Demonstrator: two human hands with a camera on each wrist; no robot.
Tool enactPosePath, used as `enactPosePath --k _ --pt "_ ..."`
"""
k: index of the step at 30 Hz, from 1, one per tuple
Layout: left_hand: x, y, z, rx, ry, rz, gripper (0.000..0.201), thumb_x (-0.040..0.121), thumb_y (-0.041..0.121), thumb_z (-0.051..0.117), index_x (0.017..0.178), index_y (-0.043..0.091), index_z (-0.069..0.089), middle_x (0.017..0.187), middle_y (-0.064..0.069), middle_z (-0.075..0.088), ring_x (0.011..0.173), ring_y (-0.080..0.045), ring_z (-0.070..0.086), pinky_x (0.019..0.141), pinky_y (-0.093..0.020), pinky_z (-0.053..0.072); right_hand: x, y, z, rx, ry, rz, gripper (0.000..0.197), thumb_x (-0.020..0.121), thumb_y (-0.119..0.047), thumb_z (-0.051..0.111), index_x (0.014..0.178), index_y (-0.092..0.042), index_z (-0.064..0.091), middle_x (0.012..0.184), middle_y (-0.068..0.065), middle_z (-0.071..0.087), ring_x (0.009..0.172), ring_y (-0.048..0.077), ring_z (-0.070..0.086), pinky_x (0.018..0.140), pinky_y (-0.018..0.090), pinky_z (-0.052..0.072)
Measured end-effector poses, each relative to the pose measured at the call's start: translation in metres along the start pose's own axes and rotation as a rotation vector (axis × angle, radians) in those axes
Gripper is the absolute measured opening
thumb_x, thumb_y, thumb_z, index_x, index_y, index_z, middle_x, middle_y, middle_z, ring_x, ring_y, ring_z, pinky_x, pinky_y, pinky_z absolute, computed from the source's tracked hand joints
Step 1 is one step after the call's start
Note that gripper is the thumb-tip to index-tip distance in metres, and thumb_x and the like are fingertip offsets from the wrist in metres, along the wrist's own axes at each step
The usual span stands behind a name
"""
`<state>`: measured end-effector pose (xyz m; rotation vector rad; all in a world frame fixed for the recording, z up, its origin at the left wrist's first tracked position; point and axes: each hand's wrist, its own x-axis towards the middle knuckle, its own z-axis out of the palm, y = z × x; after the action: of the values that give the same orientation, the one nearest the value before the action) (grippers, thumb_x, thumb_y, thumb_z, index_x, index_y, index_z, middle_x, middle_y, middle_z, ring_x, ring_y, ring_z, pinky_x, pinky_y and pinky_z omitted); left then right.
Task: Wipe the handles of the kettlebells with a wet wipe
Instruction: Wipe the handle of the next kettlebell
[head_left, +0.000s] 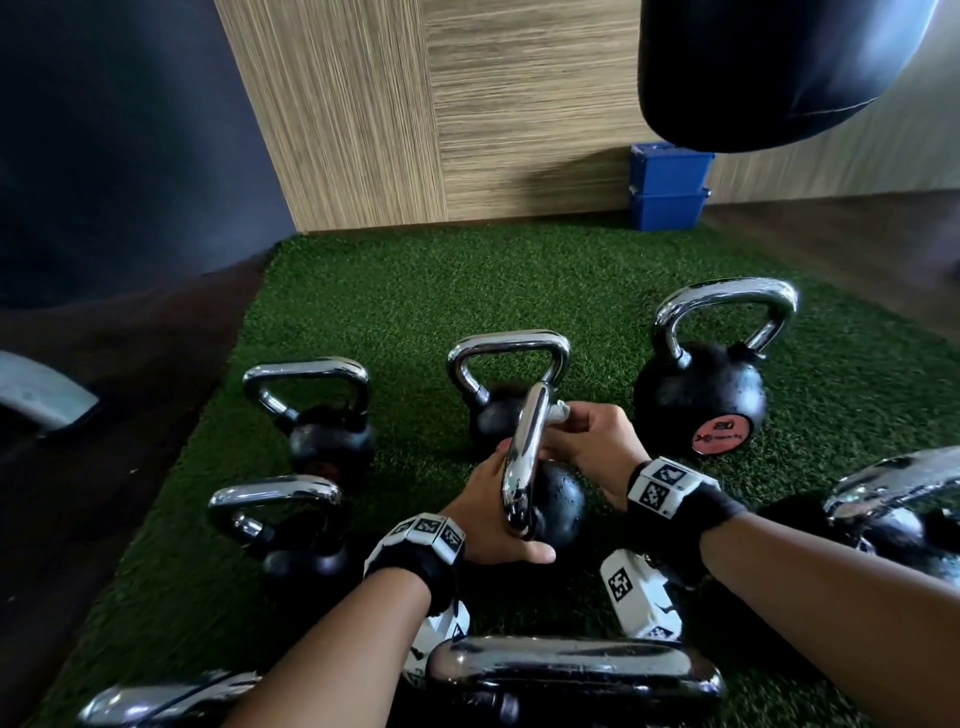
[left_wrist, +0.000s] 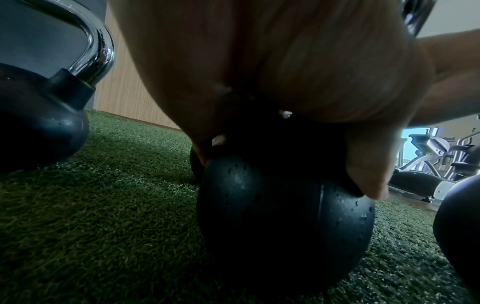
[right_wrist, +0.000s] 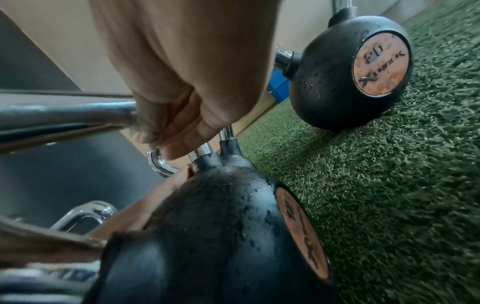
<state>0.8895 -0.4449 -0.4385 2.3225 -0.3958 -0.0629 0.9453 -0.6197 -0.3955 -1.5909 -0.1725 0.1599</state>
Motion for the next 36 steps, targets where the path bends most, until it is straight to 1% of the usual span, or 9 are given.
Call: enactPosePath --k 3,7,15,21,24,28,31,33,36 --pt "-0.001 0.002 -0.001 -0.021 -0.001 -0.016 0.117 0.057 0.032 0.099 0.153 0.016 0.035 0.154 -0.007 0.040 0.145 -0.025 0.040 0.120 -0.044 0.036 0.001 -0.001 0.007 -0.116 0.109 -0.008 0.008 0.075 -0.007 0.079 0.076 -0.014 0.075 0.074 0.012 0.076 0.066 0.021 0.072 0.070 0.036 0.062" --pt "-0.003 0.005 0.000 -0.013 0.003 -0.037 0.122 0.056 0.038 0.097 0.156 0.018 0.030 0.156 -0.002 0.037 0.146 -0.020 0.037 0.122 -0.042 0.034 -0.001 -0.001 0.009 -0.452 0.260 -0.142 0.010 0.075 -0.023 0.077 0.067 -0.021 0.071 0.057 -0.006 0.070 0.053 0.003 0.065 0.054 0.016 0.050" --pt "-0.006 0.005 0.001 -0.009 -0.006 -0.098 0.126 0.056 0.039 0.097 0.156 0.015 0.025 0.158 -0.004 0.033 0.149 -0.022 0.033 0.123 -0.043 0.032 0.013 -0.004 0.020 -0.591 0.381 -0.163 0.021 0.077 -0.022 0.073 0.062 -0.016 0.060 0.054 -0.005 0.055 0.059 0.019 0.049 0.056 0.022 0.026" --pt "-0.006 0.015 -0.008 0.088 -0.075 -0.106 0.126 0.062 0.040 0.096 0.159 0.017 0.019 0.163 -0.001 0.030 0.152 -0.016 0.028 0.124 -0.038 0.030 0.016 -0.005 0.017 -0.613 0.313 -0.076 0.019 0.078 -0.022 0.068 0.063 -0.011 0.062 0.058 0.000 0.060 0.057 0.019 0.056 0.056 0.024 0.038" --pt "-0.008 0.026 -0.020 0.175 -0.185 -0.090 0.127 0.060 0.040 0.097 0.159 0.025 0.019 0.165 0.003 0.025 0.153 -0.014 0.025 0.124 -0.036 0.029 0.013 -0.007 0.019 -0.540 0.233 0.078 0.026 0.080 -0.022 0.063 0.056 -0.012 0.063 0.047 0.001 0.061 0.036 0.010 0.055 0.039 0.019 0.045" --pt "-0.013 0.042 -0.052 0.151 -0.341 -0.117 0.098 0.059 0.045 0.097 0.143 0.035 0.047 0.145 0.012 0.057 0.134 -0.006 0.052 0.116 -0.031 0.042 0.015 -0.011 0.019 -0.550 0.203 0.112 0.027 0.083 -0.024 0.061 0.064 -0.006 0.067 0.053 0.004 0.065 0.041 0.011 0.059 0.041 0.018 0.047" --pt "-0.024 0.061 -0.072 0.206 -0.199 -0.151 0.096 0.052 0.077 0.084 0.135 0.055 0.041 0.126 0.025 0.059 0.116 0.003 0.056 0.090 -0.011 0.043 0.013 -0.008 0.007 -0.554 0.193 0.114 0.029 0.076 -0.031 0.070 0.056 -0.011 0.063 0.054 -0.002 0.062 0.049 0.008 0.057 0.042 0.013 0.041" --pt "-0.027 0.074 -0.073 0.306 -0.101 -0.172 0.091 0.051 0.088 0.075 0.128 0.048 0.048 0.121 0.022 0.060 0.108 0.000 0.057 0.084 -0.015 0.043 0.011 -0.003 -0.006 -0.549 0.212 0.152 0.030 0.075 -0.034 0.073 0.057 -0.013 0.061 0.055 -0.004 0.061 0.053 0.011 0.057 0.042 0.013 0.040" --pt "-0.026 0.091 -0.061 0.446 -0.002 -0.211 0.069 0.058 0.076 0.078 0.107 0.032 0.056 0.108 0.011 0.063 0.099 -0.013 0.063 0.082 -0.028 0.051 0.008 -0.006 -0.030 -0.633 0.247 0.157 0.027 0.081 -0.034 0.070 0.073 -0.009 0.063 0.075 0.008 0.070 0.073 0.027 0.068 0.064 0.029 0.056"
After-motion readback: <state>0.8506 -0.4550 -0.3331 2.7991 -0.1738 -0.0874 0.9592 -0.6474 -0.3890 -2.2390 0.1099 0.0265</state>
